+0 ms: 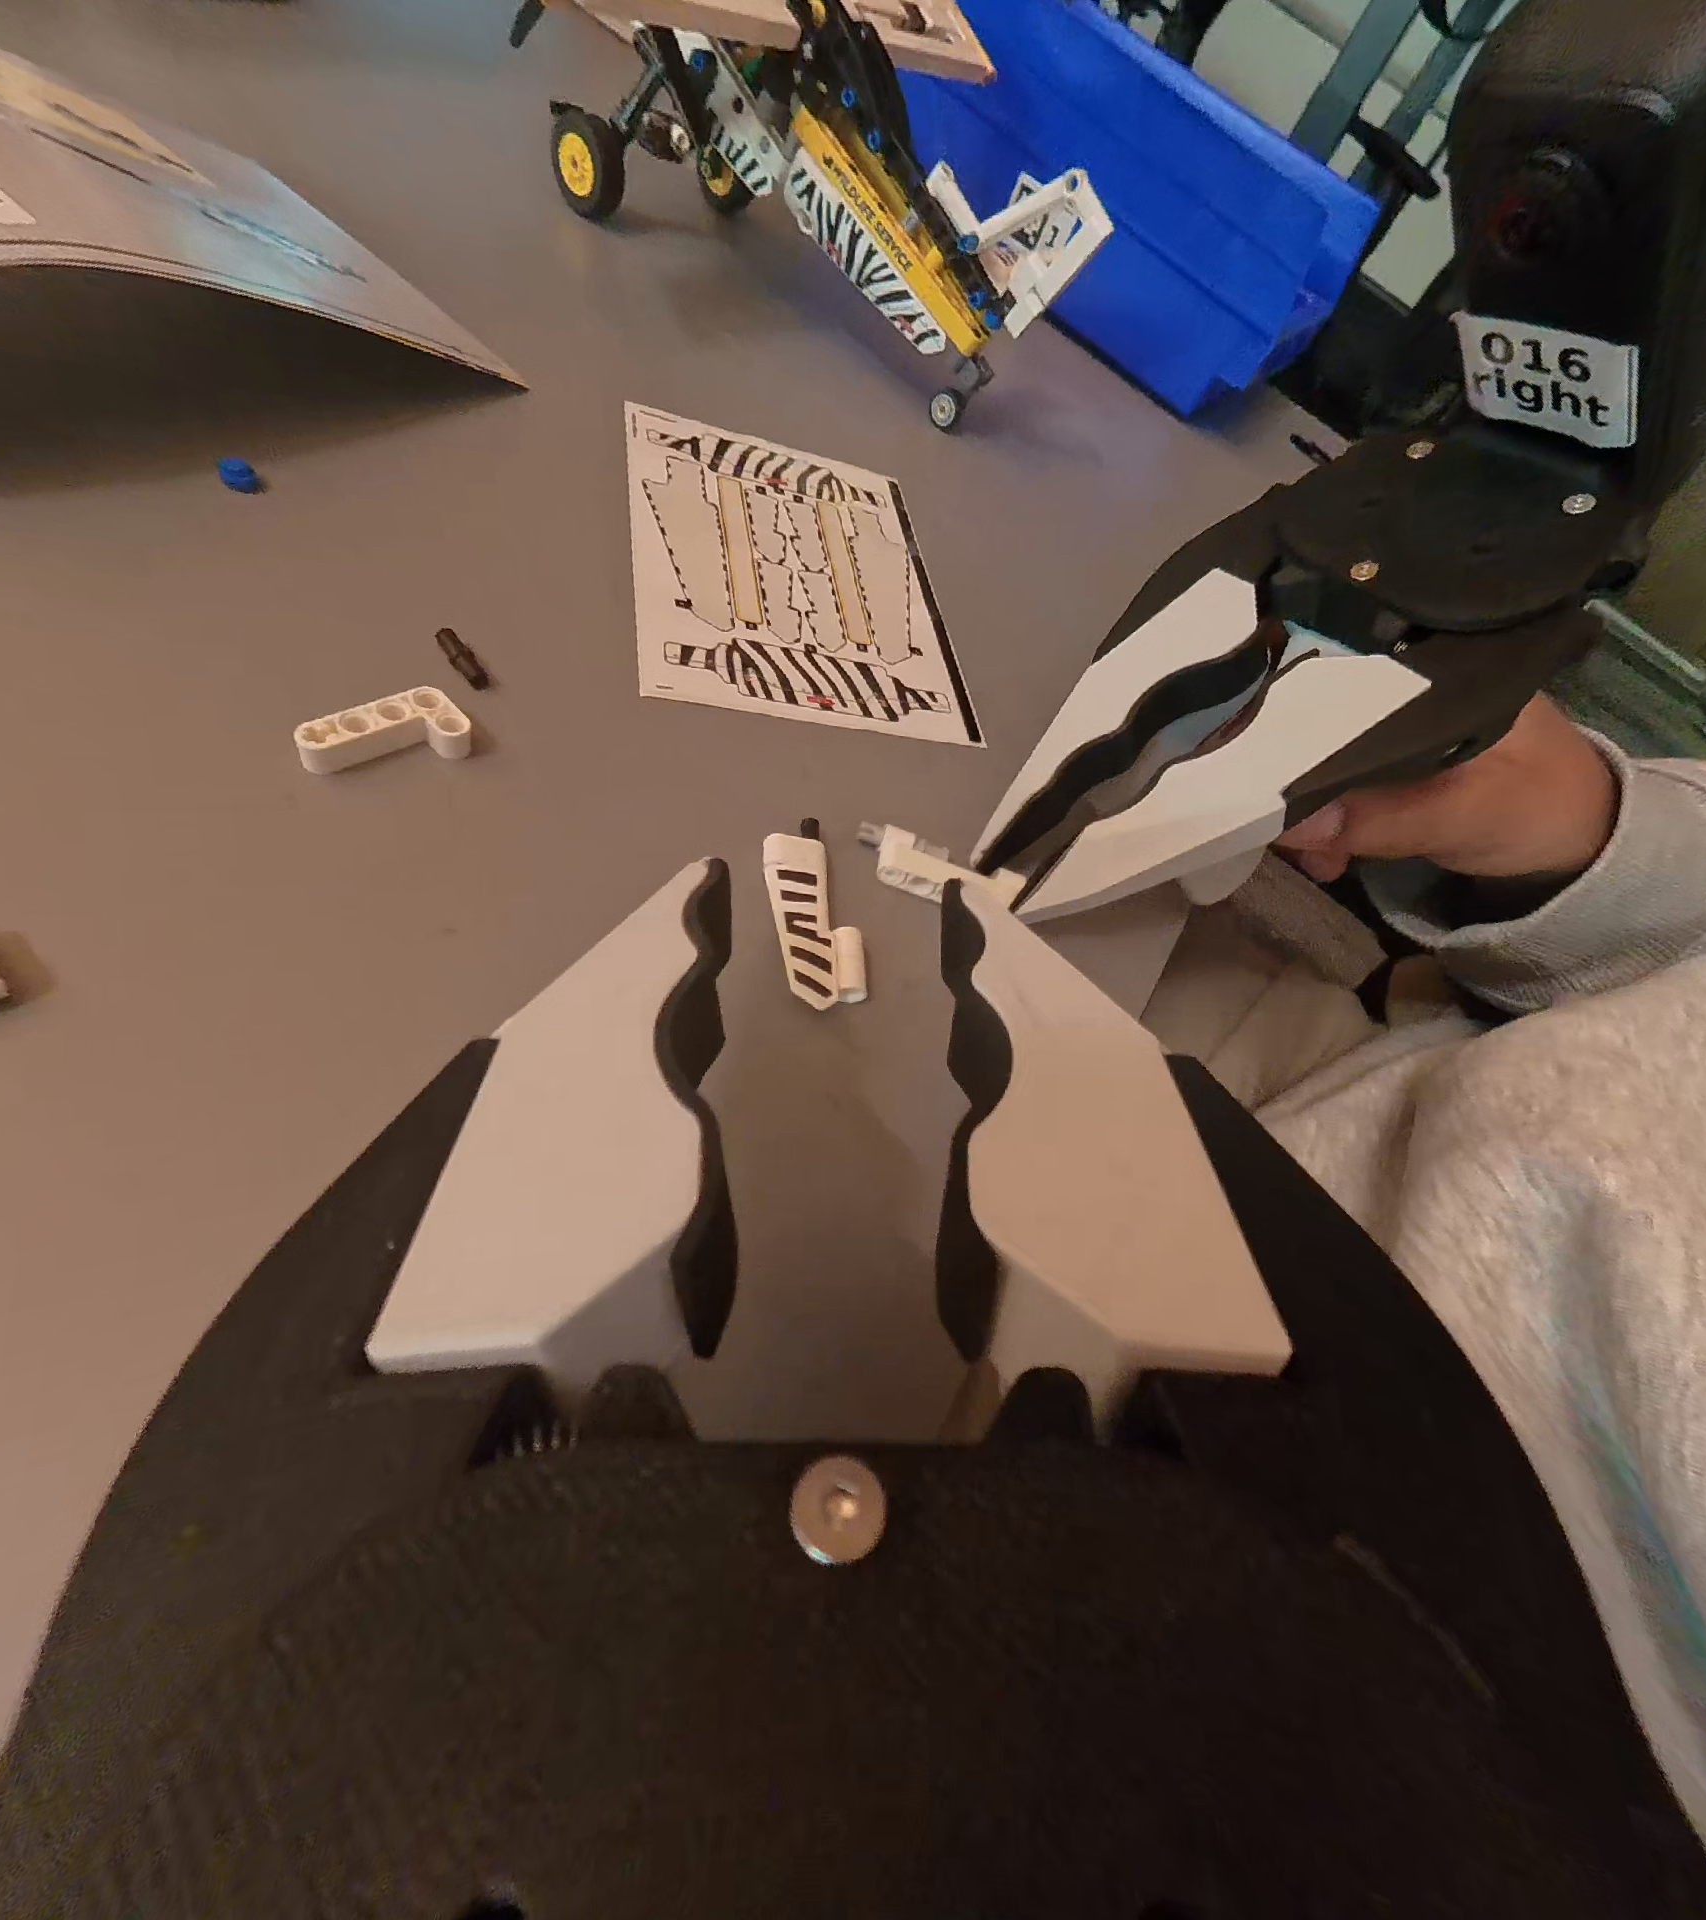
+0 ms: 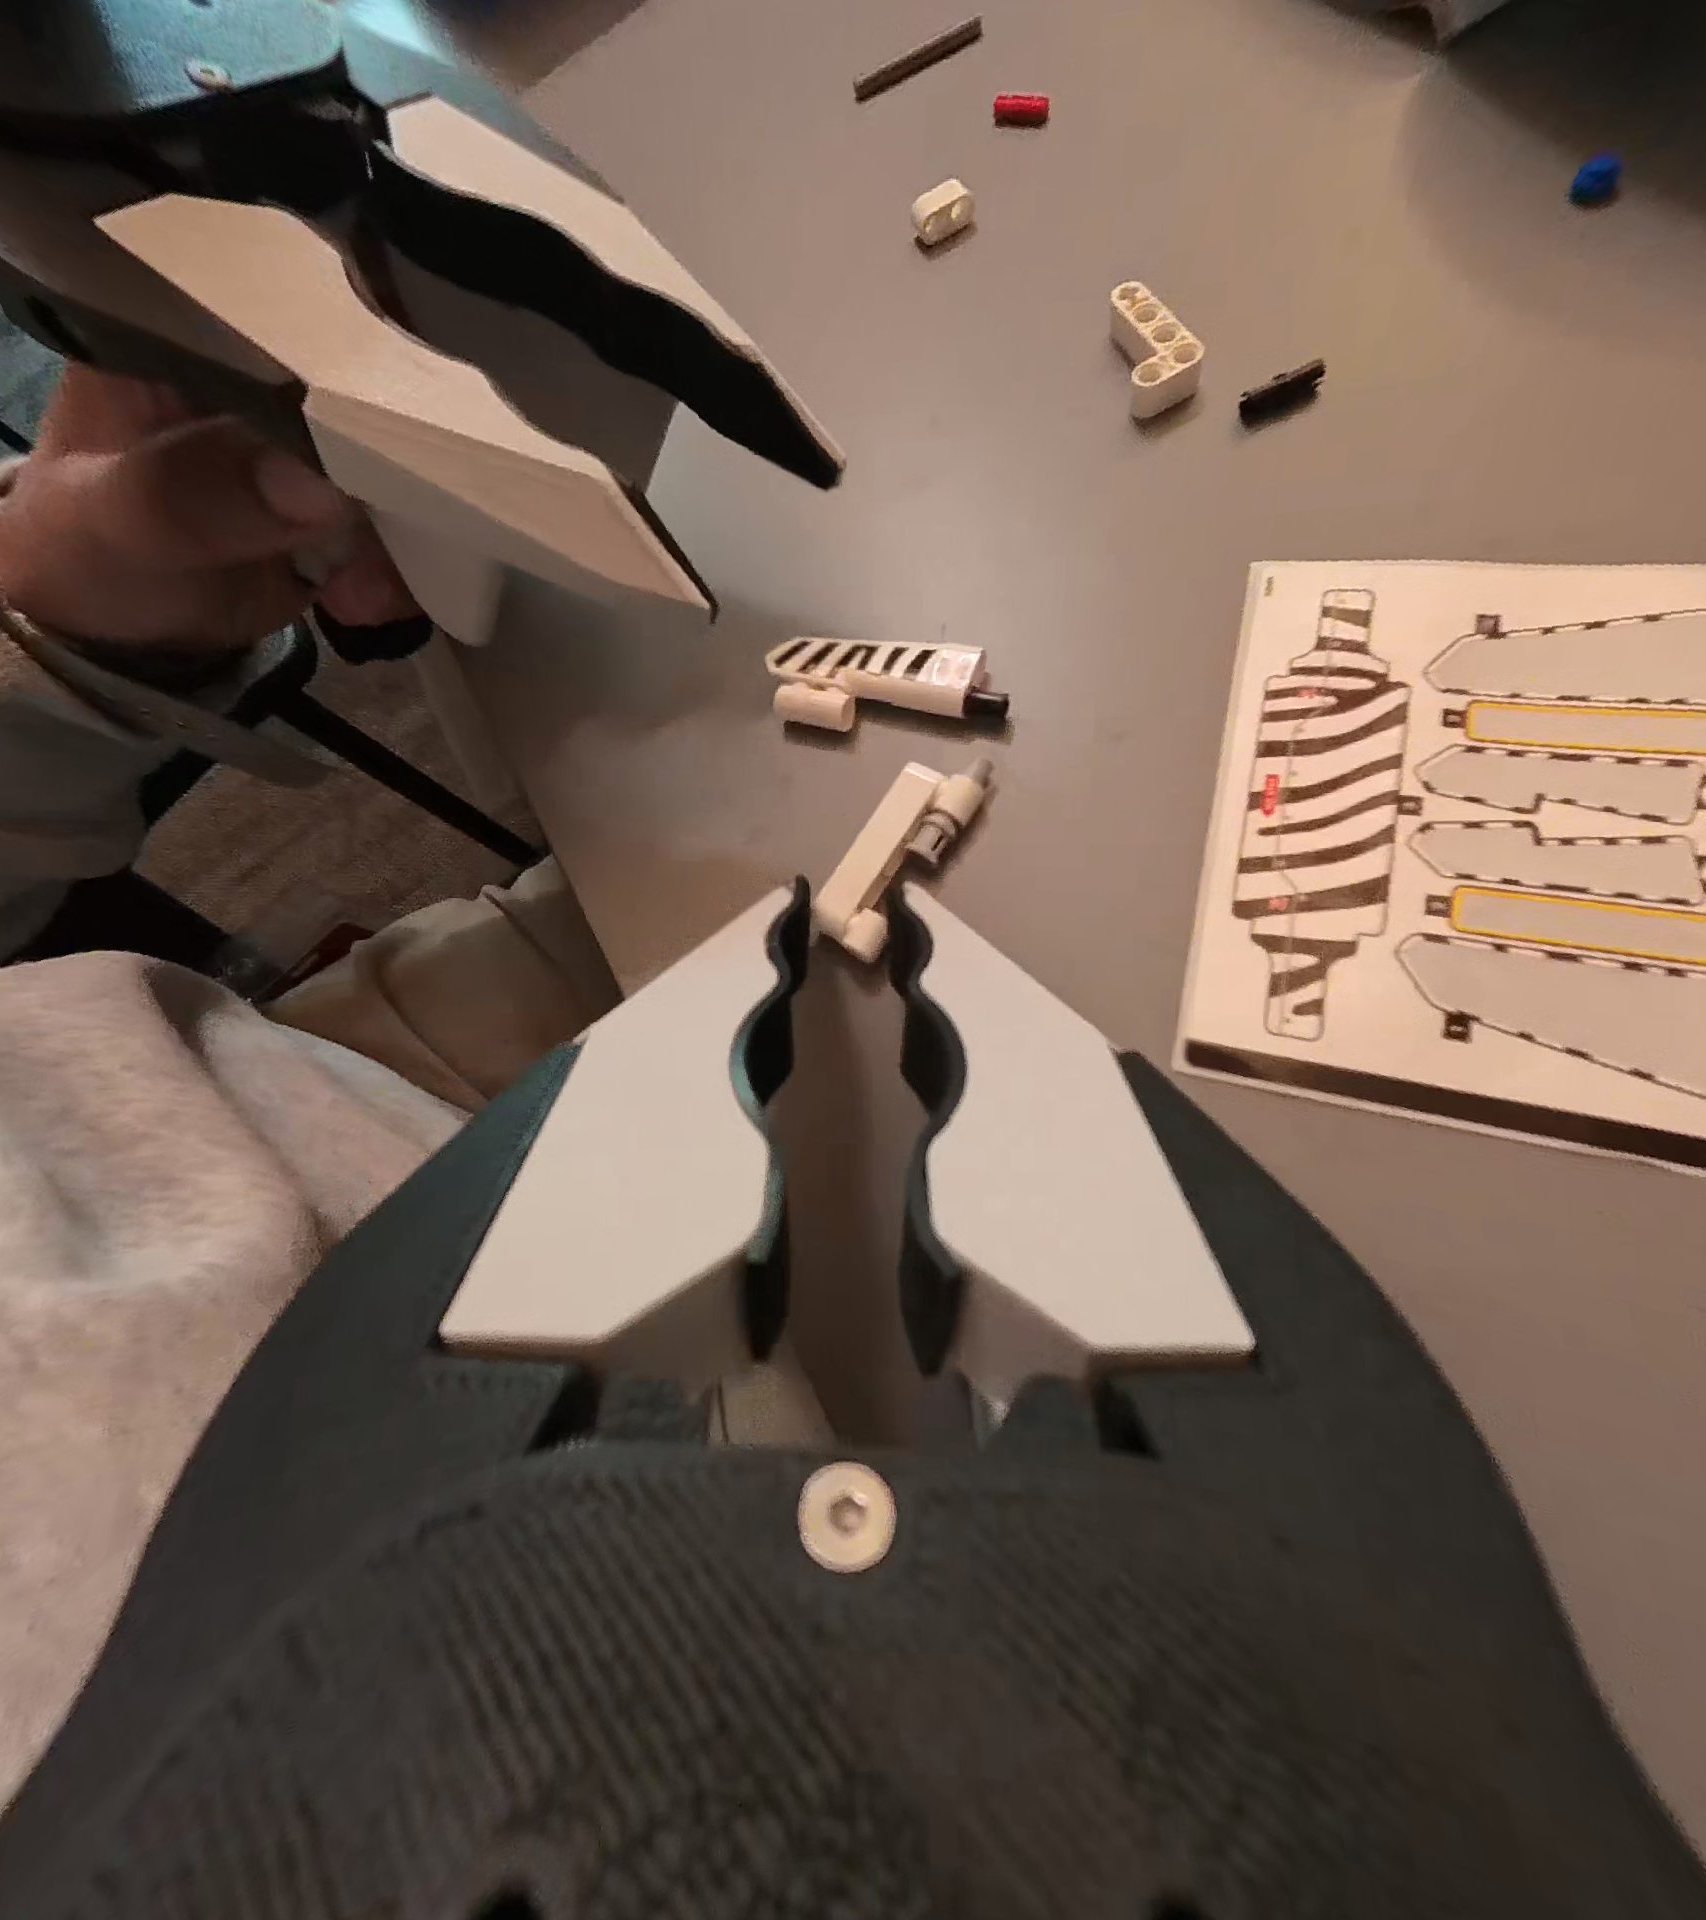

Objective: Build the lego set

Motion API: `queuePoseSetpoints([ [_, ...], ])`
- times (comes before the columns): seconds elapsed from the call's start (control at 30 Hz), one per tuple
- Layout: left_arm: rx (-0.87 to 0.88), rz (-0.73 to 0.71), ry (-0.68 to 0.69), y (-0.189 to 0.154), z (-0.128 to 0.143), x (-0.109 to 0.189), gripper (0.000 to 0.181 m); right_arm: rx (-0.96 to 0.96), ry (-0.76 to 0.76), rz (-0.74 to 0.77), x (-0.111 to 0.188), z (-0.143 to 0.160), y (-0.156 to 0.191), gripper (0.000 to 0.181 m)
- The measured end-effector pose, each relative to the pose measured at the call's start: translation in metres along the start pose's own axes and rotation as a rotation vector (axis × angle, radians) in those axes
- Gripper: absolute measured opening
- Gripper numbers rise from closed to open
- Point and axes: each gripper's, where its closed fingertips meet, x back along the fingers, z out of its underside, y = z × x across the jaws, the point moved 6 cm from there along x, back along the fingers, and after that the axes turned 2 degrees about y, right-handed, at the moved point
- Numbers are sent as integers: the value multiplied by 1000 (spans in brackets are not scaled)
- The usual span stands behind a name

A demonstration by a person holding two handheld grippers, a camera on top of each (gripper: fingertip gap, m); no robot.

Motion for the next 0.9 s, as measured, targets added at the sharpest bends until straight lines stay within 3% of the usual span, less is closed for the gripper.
queuePoseSetpoints([
  [0.3, 59, 21, -20, 5, -1, 2, 40, -97, -97, -168, 7, -4, -7, 10],
  [0.53, 177, 128, -98, 10, -8, 9, 41, -43, -311, -336, 17, -21, 12, 0],
  [0.7, 232, 146, -119, 15, -10, 10, 41, -168, -341, -284, 16, -27, -3, 0],
  [0.9, 236, 154, -121, 15, -10, 10, 41, -250, -543, -474, 39, -36, -10, 0],
])
